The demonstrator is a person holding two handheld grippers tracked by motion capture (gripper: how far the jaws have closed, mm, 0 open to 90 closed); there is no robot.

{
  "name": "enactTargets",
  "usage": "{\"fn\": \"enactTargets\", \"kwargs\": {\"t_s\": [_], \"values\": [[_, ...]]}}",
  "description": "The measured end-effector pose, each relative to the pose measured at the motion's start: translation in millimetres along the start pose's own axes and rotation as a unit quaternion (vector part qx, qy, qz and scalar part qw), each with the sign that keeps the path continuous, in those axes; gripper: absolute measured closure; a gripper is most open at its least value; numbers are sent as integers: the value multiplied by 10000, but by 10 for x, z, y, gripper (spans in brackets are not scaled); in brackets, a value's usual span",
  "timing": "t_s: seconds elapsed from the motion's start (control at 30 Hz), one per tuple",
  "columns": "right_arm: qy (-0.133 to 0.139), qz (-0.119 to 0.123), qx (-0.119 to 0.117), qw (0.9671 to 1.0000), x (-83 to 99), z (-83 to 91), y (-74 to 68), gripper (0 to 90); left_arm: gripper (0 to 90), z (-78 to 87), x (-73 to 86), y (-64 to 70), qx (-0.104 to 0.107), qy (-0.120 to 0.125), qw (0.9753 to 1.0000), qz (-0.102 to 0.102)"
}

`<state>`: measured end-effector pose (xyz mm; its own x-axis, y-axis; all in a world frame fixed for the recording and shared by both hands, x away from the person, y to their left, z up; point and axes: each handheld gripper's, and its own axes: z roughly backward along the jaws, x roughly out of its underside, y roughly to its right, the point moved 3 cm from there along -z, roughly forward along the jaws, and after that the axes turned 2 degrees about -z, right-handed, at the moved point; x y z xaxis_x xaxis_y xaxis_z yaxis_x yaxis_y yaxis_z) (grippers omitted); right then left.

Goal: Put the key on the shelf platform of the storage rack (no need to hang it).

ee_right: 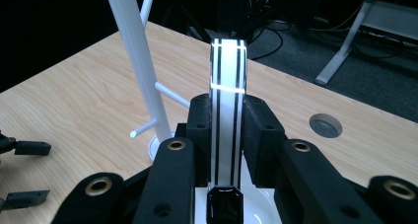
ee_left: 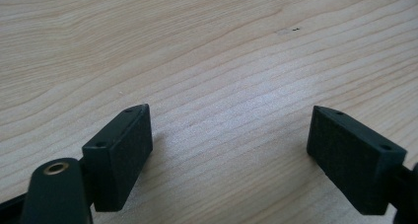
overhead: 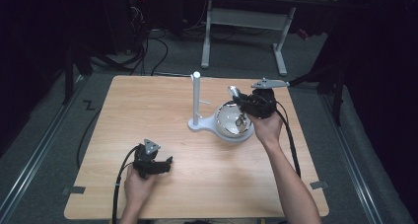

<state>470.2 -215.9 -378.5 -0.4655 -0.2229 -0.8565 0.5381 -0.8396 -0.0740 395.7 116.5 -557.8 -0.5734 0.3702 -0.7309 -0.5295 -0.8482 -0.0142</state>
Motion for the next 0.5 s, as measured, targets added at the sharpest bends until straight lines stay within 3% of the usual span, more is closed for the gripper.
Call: {"fn": "enactTargets", "kwargs": {"t_s": [0.43, 0.5], "values": [[-9, 92, 13, 10000, 47, -196, -50, 758, 179, 0, 0, 1, 7, 3, 10000, -8], [-43, 252, 113, 9996, 71, -209, -58, 758, 179, 0, 0, 1, 7, 2, 10000, -13]]}}
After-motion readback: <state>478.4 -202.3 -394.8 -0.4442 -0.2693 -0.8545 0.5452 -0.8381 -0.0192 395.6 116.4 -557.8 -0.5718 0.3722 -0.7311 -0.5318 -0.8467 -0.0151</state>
